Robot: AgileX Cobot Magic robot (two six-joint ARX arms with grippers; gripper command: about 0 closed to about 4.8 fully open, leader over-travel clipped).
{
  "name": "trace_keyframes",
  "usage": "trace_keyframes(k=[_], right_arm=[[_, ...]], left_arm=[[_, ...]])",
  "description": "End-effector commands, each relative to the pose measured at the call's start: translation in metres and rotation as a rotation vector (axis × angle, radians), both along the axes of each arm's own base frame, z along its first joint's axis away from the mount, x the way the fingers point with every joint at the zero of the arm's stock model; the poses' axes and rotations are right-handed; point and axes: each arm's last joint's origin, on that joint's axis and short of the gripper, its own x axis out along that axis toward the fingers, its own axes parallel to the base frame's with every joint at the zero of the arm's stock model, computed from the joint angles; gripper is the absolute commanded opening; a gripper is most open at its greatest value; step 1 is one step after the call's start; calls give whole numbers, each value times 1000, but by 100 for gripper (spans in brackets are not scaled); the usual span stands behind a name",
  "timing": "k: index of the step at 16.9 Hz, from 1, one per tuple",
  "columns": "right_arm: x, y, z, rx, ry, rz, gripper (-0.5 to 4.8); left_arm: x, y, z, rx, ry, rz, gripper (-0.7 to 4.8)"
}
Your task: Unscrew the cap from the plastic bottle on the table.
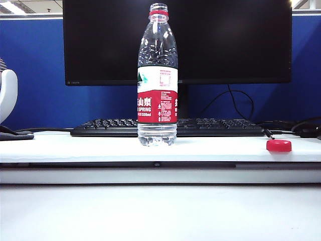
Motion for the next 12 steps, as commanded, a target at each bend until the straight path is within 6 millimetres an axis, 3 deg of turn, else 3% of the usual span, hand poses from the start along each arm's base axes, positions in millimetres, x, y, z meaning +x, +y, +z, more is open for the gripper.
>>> trace_keyframes(k=[1,7,10,12], right_arm=[[2,1,3,44,-27,7,-8],[23,5,35,115,-487,13,-8],[46,9,22,108,-587,-8,-8],[62,12,3,107,-598,-9,-8]], left_arm=[[-2,0,5,-22,-31,9,-3],[12,-1,14,-45,-241,8,-3],[25,-2,14,-60,-389,24,-3],[35,-3,8,-68,-461,23,-3]])
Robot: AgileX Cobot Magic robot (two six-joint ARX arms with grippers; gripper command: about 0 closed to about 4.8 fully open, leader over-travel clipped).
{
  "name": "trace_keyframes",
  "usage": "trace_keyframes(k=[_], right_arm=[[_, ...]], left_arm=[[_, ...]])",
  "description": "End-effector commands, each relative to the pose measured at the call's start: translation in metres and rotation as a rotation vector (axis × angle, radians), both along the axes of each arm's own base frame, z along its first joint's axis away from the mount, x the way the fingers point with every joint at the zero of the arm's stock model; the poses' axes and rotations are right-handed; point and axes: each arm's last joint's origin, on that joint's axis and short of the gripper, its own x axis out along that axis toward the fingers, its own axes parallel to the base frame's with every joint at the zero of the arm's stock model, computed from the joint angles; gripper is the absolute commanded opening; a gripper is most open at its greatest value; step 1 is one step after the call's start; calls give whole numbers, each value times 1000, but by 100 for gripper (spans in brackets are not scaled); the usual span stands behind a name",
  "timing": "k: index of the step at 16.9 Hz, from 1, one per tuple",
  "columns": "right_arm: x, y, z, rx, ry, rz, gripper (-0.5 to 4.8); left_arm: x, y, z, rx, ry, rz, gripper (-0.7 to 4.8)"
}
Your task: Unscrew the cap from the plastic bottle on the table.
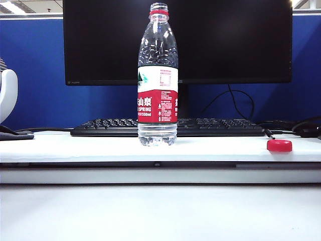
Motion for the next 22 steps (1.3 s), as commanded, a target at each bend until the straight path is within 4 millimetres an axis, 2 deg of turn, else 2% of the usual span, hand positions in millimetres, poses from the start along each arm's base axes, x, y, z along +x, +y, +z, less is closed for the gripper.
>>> trace_keyframes(k=[1,3,7,11,13,16,19,22], right_arm=[[20,4,-21,0,-56,-7,-8],[32,6,-46,-9,-3,-6,-5],[41,8,-73,-26,113,-4,-5],[52,4,-100,-24,162,-213,-5],[53,2,-99,-14,140,-282,-5],[54,2,-97,-58,75,-289,-5],[56,5,-108,-356,-2,-202,-5],[58,7,-114,-354,-45,-159,-5]], left_arm=[[13,-1,-7,-32,-127,-1,-3],[25,-2,-25,-117,-65,-20,-3],[42,-4,-63,-184,100,-22,-3],[58,-1,-104,-110,100,144,-3],[62,-1,-121,18,103,158,-4],[62,-1,-121,64,83,158,-4],[62,-1,-120,60,70,163,-3],[62,-1,-123,63,97,162,-3]])
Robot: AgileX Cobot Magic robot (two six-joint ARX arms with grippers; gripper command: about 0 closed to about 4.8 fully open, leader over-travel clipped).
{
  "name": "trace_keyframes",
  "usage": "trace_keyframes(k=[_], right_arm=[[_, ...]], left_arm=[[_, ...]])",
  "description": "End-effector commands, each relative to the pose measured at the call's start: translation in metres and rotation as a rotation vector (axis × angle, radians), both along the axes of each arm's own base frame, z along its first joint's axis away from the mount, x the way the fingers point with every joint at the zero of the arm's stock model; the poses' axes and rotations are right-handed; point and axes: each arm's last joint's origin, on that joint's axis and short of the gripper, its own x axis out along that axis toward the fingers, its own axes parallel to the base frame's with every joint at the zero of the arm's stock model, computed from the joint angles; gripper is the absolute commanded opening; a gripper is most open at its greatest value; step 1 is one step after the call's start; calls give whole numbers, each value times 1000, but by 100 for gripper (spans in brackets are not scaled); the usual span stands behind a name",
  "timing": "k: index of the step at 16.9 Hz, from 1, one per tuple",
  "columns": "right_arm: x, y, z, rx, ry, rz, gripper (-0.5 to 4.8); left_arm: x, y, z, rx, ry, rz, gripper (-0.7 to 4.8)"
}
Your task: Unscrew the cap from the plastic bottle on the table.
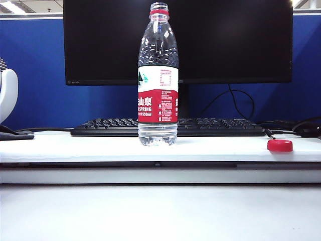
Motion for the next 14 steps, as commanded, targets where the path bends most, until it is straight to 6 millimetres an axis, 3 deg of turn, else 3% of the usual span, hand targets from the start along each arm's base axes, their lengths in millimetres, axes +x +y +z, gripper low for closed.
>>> trace_keyframes(k=[1,14], right_arm=[[1,1,-1,-2,-59,24,-5],[2,1,-3,15,-42,24,-5]], left_arm=[[0,0,-1,1,14,1,-3],[0,0,-2,2,17,0,-3]])
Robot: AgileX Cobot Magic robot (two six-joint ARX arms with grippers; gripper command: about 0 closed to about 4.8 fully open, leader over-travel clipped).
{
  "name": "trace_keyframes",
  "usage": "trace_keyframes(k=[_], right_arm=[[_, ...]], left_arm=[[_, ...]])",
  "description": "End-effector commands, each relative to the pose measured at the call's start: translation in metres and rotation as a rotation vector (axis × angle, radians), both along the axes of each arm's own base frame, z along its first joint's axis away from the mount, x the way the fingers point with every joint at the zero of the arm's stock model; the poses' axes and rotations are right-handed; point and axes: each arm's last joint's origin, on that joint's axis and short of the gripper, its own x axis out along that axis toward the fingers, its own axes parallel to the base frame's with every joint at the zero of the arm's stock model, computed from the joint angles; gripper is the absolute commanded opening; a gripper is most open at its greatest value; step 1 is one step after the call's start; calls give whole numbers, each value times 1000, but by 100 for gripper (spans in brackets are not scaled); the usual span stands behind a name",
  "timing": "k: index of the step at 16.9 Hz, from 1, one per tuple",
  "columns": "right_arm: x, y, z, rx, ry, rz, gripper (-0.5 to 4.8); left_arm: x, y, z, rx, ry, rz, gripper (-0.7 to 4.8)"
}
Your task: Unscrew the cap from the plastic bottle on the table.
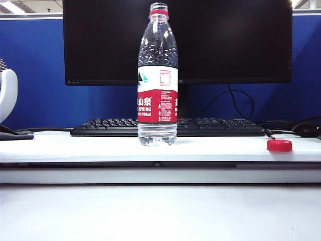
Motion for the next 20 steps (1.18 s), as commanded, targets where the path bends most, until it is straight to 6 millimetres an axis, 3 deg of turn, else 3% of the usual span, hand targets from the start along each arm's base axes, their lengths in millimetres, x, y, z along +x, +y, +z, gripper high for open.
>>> trace_keyframes(k=[1,3,6,9,20], right_arm=[[0,0,1,9,-13,3,-5],[0,0,1,9,-13,3,-5],[0,0,1,9,-13,3,-5],[0,0,1,10,-11,3,-5],[0,0,1,10,-11,3,-5]], left_arm=[[0,0,1,-1,-13,0,-3],[0,0,1,8,-10,2,-3],[0,2,-2,195,-31,62,-3],[1,10,-5,102,38,331,-3],[1,14,-4,45,37,376,-3]])
